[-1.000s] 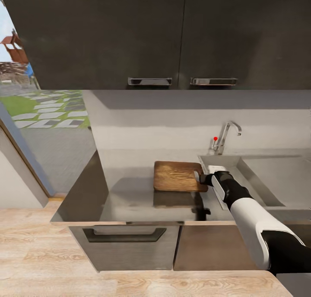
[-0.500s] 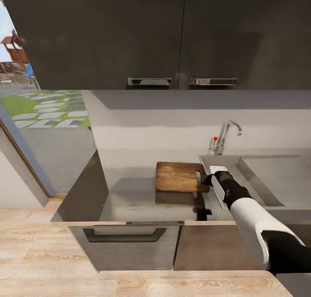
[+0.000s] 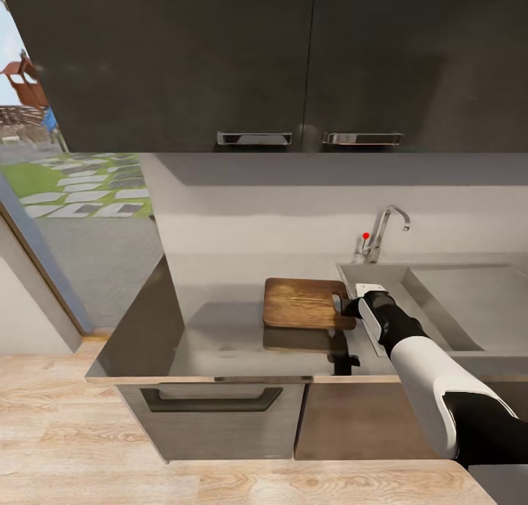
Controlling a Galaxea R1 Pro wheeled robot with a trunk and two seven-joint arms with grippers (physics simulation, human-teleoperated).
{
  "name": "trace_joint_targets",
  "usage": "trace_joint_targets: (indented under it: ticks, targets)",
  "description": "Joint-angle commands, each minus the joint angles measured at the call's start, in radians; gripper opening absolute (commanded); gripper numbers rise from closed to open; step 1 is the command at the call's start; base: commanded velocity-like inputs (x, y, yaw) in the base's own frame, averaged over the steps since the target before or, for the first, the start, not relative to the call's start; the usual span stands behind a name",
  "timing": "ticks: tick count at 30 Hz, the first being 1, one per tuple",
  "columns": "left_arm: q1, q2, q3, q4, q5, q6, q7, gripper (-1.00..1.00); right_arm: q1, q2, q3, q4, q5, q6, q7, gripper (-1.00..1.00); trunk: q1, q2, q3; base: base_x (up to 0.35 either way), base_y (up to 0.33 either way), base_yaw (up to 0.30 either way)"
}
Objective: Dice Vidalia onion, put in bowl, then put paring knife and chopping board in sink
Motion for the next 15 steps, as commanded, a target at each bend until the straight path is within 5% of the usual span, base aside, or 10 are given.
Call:
trace_joint_targets:
  ticks: [1, 15]
  targets:
    - [0.0, 0.0, 0.0, -0.001, 0.001, -0.002, 0.0, 1.0, -0.001, 0.0, -0.002, -0.001, -0.005, 0.005, -0.004, -1.0, 0.001, -0.002, -0.002, 0.0, 0.0, 0.0]
    - [0.0, 0.0, 0.0, -0.001, 0.001, -0.002, 0.0, 1.0, -0.001, 0.0, 0.0, -0.002, -0.005, 0.008, -0.004, -1.0, 0.001, -0.002, -0.008, 0.0, 0.0, 0.0]
